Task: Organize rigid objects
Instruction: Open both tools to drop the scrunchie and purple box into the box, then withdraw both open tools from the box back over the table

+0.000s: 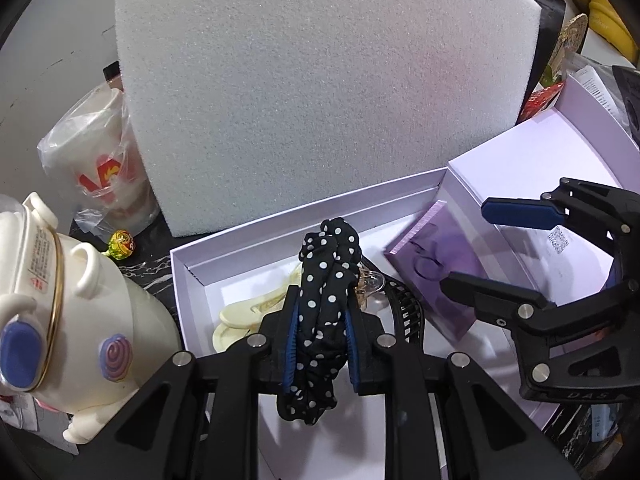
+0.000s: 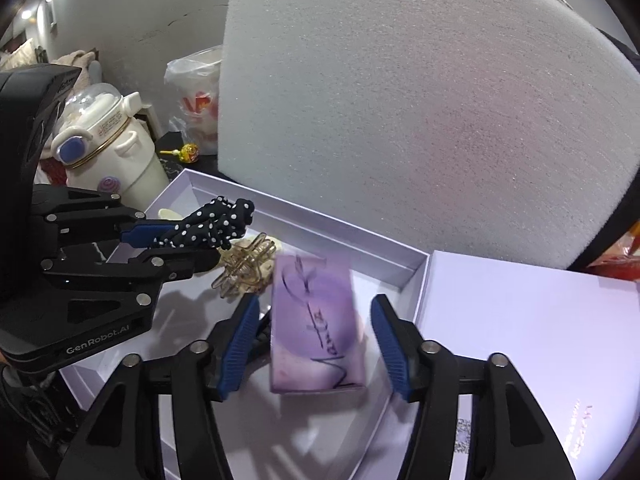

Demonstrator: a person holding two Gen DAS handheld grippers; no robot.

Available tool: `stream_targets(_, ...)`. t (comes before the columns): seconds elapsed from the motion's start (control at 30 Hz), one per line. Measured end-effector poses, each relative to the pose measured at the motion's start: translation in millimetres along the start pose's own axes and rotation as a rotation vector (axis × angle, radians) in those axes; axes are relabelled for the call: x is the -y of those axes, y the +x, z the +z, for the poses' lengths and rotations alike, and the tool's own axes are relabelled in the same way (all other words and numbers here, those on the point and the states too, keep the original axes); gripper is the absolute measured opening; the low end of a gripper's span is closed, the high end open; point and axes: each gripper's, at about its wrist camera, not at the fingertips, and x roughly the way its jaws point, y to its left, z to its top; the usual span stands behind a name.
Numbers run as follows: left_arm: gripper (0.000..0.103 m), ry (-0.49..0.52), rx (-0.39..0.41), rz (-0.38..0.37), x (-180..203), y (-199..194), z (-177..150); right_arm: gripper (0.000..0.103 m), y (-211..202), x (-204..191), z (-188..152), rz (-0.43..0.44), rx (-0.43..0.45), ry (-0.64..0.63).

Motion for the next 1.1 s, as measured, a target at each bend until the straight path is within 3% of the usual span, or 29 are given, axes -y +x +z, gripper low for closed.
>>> stream_targets(0.13,0.025,-0.001,-0.004,0.035,1.4,-0.2,-1.7,0.063,-4.6,2.6,-2.2,-0.011,0.001,0.006)
stream_targets(0.57,0.026,0.003,0.012,0.062,13.2,-21.0,-3.1,0.063,-26.9,6.3,-7.2,-0.038,0.031,0.017)
stream_targets(1.1,0.026,0.02,0.113,0.082,29.2,-76.9,-5.2,0.063,-70.4,0.0,-13.4,-0.052,0.105,0.018)
